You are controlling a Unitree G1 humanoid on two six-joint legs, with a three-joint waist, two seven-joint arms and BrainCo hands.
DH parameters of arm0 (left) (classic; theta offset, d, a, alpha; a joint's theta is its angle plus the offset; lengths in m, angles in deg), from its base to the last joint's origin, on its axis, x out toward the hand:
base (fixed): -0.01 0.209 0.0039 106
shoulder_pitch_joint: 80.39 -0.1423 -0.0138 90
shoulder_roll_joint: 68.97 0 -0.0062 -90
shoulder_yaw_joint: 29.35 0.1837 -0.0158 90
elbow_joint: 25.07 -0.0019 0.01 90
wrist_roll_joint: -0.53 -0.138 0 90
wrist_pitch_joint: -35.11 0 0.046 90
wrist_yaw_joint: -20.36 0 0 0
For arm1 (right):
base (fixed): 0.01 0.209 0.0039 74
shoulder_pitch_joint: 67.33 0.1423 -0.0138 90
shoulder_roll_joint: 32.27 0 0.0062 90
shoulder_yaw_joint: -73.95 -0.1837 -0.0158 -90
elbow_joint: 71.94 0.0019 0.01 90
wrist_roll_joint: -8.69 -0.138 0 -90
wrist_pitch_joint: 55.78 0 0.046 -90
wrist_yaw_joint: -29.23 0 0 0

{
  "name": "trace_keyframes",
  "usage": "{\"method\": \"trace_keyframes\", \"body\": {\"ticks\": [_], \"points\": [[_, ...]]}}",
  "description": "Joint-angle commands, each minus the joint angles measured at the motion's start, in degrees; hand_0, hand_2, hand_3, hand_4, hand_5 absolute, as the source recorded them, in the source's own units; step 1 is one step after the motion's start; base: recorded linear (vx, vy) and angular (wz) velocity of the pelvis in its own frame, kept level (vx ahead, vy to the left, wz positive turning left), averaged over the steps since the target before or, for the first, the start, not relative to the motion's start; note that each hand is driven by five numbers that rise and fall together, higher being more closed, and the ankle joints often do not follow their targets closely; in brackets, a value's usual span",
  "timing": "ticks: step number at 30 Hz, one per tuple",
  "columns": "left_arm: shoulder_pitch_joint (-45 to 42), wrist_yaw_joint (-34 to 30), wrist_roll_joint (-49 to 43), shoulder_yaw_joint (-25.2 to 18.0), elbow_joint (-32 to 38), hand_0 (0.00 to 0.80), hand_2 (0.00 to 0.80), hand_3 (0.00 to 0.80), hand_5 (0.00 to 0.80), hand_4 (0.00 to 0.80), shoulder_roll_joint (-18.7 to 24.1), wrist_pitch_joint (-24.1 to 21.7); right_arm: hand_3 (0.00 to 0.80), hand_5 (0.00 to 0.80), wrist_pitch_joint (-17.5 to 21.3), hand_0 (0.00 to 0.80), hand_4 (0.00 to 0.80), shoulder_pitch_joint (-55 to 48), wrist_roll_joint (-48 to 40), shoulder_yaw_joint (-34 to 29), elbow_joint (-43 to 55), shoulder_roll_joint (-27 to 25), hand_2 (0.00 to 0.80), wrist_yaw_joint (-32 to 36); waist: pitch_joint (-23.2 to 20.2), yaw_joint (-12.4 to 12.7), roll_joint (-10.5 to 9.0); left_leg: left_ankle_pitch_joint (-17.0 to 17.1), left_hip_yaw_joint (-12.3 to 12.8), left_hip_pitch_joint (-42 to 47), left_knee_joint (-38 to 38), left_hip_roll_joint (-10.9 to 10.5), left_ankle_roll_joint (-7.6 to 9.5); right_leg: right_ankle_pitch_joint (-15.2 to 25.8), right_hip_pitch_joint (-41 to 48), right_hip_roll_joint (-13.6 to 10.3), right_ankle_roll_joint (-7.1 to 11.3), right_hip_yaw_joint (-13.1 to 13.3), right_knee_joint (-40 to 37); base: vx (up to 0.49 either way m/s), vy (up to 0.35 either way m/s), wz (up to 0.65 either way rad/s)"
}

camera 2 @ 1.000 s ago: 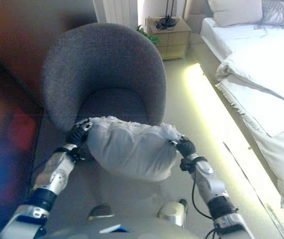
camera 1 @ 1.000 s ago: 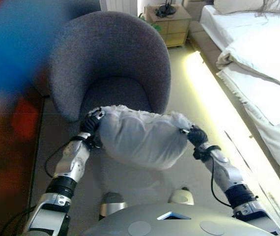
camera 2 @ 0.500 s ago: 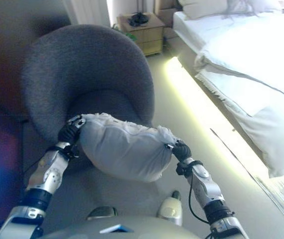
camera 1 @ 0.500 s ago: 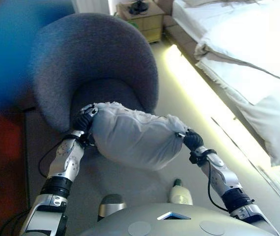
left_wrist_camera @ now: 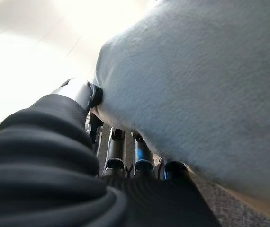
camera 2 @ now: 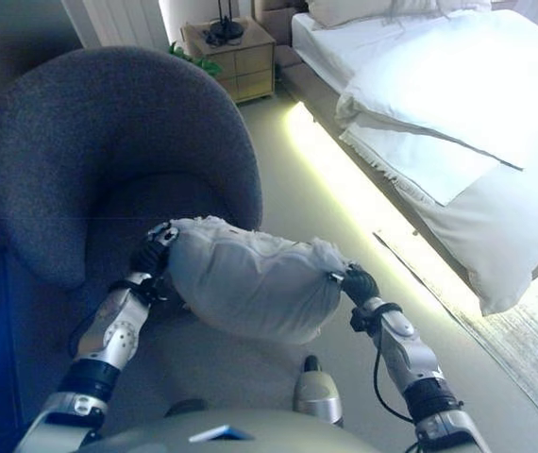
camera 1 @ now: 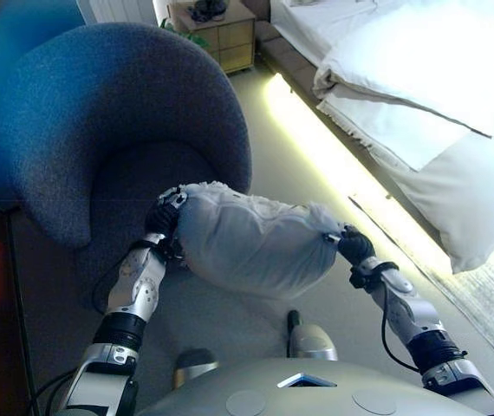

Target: Pick up the cushion and take it to the sofa

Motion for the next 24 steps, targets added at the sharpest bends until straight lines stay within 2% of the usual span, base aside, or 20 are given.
{"method": "trace_keyframes", "body": {"ticks": [1, 3, 5, 7, 10, 12, 14, 15, 17, 18, 20, 22, 24], "points": [[3.12, -0.62, 1.02, -0.23, 4.91, 0.800, 0.800, 0.800, 0.800, 0.800, -0.01, -6.21, 0.800, 0.800, 2.91, 0.800, 0.800, 4.91, -2.07, 0.17, 7.20, 0.21, 0.800, 4.34, -4.51, -0.68, -1.98, 5.57, 1.20, -0.44, 17.18, -2.97, 1.65, -1.34, -2.12, 5.05, -5.62, -1.96, 0.85, 0.124, -0.220, -0.02], [2.94, -0.96, 1.81, -0.38, 5.19, 0.800, 0.800, 0.800, 0.800, 0.800, -0.13, -6.28, 0.800, 0.800, 2.87, 0.800, 0.800, 4.62, -1.47, 0.07, 7.41, -0.38, 0.800, 4.98, -4.11, -0.69, -2.29, 7.56, 1.79, -4.43, 28.15, -2.80, 1.01, -2.63, -0.97, 4.94, -7.20, -2.67, 1.77, 0.114, -0.218, 0.02], [1.89, -2.04, 1.47, -0.56, 5.94, 0.800, 0.800, 0.800, 0.800, 0.800, -0.40, -5.71, 0.800, 0.800, 3.08, 0.800, 0.800, 3.72, -0.80, -0.26, 7.19, -0.31, 0.800, 4.97, -3.34, -0.32, -2.51, 8.32, 2.62, -8.29, 32.49, -1.70, 1.12, -3.39, 0.32, 4.70, -7.94, -3.21, 2.53, 0.138, -0.153, 0.18], [1.27, -2.41, -0.01, 0.04, 6.89, 0.800, 0.800, 0.800, 0.800, 0.800, -0.30, -5.50, 0.800, 0.800, 3.63, 0.800, 0.800, 3.33, -0.64, -0.21, 7.11, -0.05, 0.800, 4.51, -2.25, 0.20, -2.31, 8.49, 3.42, -10.17, 28.03, -1.23, 1.64, -3.85, 1.77, 5.18, -7.76, -2.24, 2.54, 0.160, -0.020, 0.22], [2.79, -2.57, 0.61, 1.08, 6.62, 0.800, 0.800, 0.800, 0.800, 0.800, 0.31, -5.47, 0.800, 0.800, 3.60, 0.800, 0.800, 4.72, -2.27, 0.08, 6.77, -0.39, 0.800, 1.83, -0.92, 1.18, -0.94, 11.17, 3.50, -11.28, 12.75, -0.95, 1.53, -5.22, 4.24, 6.62, -7.13, -0.47, 1.81, 0.182, 0.108, 0.18], [4.47, -2.14, 0.40, 1.80, 5.23, 0.800, 0.800, 0.800, 0.800, 0.800, 0.16, -5.18, 0.800, 0.800, 3.38, 0.800, 0.800, 5.98, -3.77, 0.25, 5.56, 0.05, 0.800, 0.70, -0.15, 2.49, 0.00, 15.04, 1.91, -12.73, 1.68, -0.34, 0.12, -6.25, 7.35, 7.18, -6.59, -0.77, 0.65, 0.263, 0.127, 0.30], [5.82, -0.03, -1.40, 2.92, 3.87, 0.800, 0.800, 0.800, 0.800, 0.800, 0.10, -5.55, 0.800, 0.800, 3.74, 0.800, 0.800, 8.55, -3.15, 1.37, 4.11, 0.09, 0.800, 0.46, -0.04, 4.21, 0.66, 19.41, -1.88, -14.31, -5.30, 0.90, -1.38, -6.70, 10.15, 7.27, -6.34, -0.07, -0.77, 0.315, 0.115, 0.09], [6.37, 0.59, -1.32, 2.89, 2.90, 0.800, 0.800, 0.800, 0.800, 0.800, 0.42, -5.99, 0.800, 0.800, 3.16, 0.800, 0.800, 10.31, -2.91, 2.07, 4.02, -0.37, 0.800, 0.73, 0.00, 4.83, 0.74, 19.88, -3.64, -14.62, -7.99, 1.26, -1.48, -7.04, 11.11, 7.11, -6.27, 0.73, -0.92, 0.265, 0.099, -0.26], [7.90, 0.80, -0.80, 2.13, -0.36, 0.800, 0.800, 0.800, 0.800, 0.800, 1.04, -7.72, 0.800, 0.800, 1.48, 0.800, 0.800, 14.41, -2.52, 3.57, 3.72, -1.54, 0.800, 1.82, -0.14, 5.47, 0.99, 19.52, -5.38, -14.79, -10.10, 2.16, -1.78, -8.01, 11.98, 6.53, -6.20, 1.40, -0.38, 0.246, 0.096, -0.67], [8.29, 0.78, -0.69, 1.80, -1.11, 0.800, 0.800, 0.800, 0.800, 0.800, 1.22, -7.95, 0.800, 0.800, 0.98, 0.800, 0.800, 15.26, -2.28, 3.89, 3.59, -1.68, 0.800, 2.21, -0.22, 5.51, 1.12, 19.49, -5.43, -15.06, -10.86, 2.43, -1.99, -8.34, 12.20, 6.44, -6.22, 1.37, -0.18, 0.272, 0.122, -0.51], [10.43, 1.26, 0.22, 1.09, -4.54, 0.800, 0.800, 0.800, 0.800, 0.800, 1.83, -8.96, 0.800, 0.800, -0.99, 0.800, 0.800, 18.72, -1.76, 5.77, 3.03, -2.43, 0.800, 2.68, -0.94, 5.61, 1.97, 19.95, -4.42, -14.69, -10.50, 3.10, -2.50, -9.89, 13.04, 6.07, -6.35, 0.45, 0.80, 0.266, 0.138, -0.01], [11.99, 2.03, 0.68, 0.83, -5.30, 0.800, 0.800, 0.800, 0.800, 0.800, 2.39, -9.15, 0.800, 0.800, -2.13, 0.800, 0.800, 20.43, -2.19, 6.50, 3.23, -3.04, 0.800, 3.39, -1.35, 5.47, 2.45, 19.87, -3.11, -13.98, -8.51, 2.67, -2.52, -11.05, 13.42, 5.73, -6.50, -0.49, 1.89, 0.234, 0.138, 0.07], [13.36, 1.87, 1.07, 0.42, -5.22, 0.800, 0.800, 0.800, 0.800, 0.800, 2.96, -9.28, 0.800, 0.800, -2.77, 0.800, 0.800, 21.42, -2.79, 6.56, 3.61, -3.16, 0.800, 3.76, -1.98, 5.34, 2.56, 17.81, -1.41, -13.72, -5.84, 1.80, -2.07, -11.94, 13.61, 5.07, -6.29, -1.98, 2.91, 0.238, 0.126, 0.22]]}}
